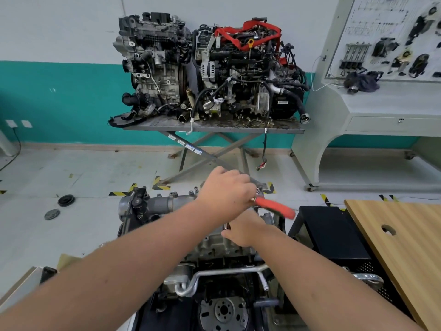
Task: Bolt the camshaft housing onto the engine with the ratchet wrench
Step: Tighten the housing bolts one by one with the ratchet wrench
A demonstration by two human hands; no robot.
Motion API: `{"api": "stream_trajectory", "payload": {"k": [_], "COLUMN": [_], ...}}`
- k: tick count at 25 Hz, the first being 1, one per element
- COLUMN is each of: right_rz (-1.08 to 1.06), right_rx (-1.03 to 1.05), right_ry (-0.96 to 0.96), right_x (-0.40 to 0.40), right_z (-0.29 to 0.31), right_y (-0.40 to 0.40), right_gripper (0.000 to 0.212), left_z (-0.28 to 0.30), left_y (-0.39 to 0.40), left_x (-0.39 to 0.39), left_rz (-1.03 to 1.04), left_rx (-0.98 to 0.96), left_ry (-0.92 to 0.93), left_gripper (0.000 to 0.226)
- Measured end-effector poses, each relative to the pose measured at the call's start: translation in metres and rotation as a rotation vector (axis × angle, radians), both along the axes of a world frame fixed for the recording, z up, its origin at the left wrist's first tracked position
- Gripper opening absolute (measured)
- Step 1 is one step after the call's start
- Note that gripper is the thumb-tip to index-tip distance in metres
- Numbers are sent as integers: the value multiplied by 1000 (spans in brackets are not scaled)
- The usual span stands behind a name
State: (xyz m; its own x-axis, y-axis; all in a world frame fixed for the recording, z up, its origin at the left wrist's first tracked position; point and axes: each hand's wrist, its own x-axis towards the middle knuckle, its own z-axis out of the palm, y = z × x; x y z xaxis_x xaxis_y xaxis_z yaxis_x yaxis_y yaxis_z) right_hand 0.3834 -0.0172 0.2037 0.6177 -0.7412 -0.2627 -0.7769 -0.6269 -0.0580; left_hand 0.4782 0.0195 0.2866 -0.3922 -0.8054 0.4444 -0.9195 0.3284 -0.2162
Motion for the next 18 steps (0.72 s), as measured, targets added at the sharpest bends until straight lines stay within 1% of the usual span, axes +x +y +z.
{"api": "stream_trajectory", "payload": {"k": [1,2,3,4,5,6,7,8,9,10,11,13,16,18], "right_rz": [-52,-180,-220,-126,18,93,119,109,98,105,110,95,112,126], "right_rx": [-142,-268,-336,-255,-92,6,28,39,23,23,49,117,159,156], "right_ry": [-52,-99,-110,-79,-29,51,94,95,85,80,75,51,48,36], "right_x": [10,18,21,19,11,4,-1,-9,-4,-5,-2,-3,-11,-11], "right_z": [-3,4,8,4,-2,0,4,4,2,2,2,2,5,4], "right_y": [0,6,7,1,-5,-5,-6,-11,-11,-11,-9,-12,-20,-23], "right_gripper": [20,10,12,15,20,25,28,31,33,34,35,38,40,34], "left_z": [-14,-27,-38,-47,-52,-53,-50,-45,-41,-39,-36,-27,-7,9], "left_y": [5,8,10,13,15,15,12,10,7,4,1,-2,-6,-7], "left_x": [6,11,13,10,4,-3,-10,-13,-12,-9,-3,9,22,27], "left_rz": [-57,-61,-52,-39,-26,-12,-3,22,49,67,89,164,315,393], "left_rx": [-220,-339,-313,-206,-55,86,208,305,365,412,461,569,766,866], "left_ry": [105,262,471,721,1007,1338,1682,1974,2174,2282,2298,2182,1904,1643], "left_gripper": [44,47,47,46,44,44,46,49,51,51,48,36,18,18]}}
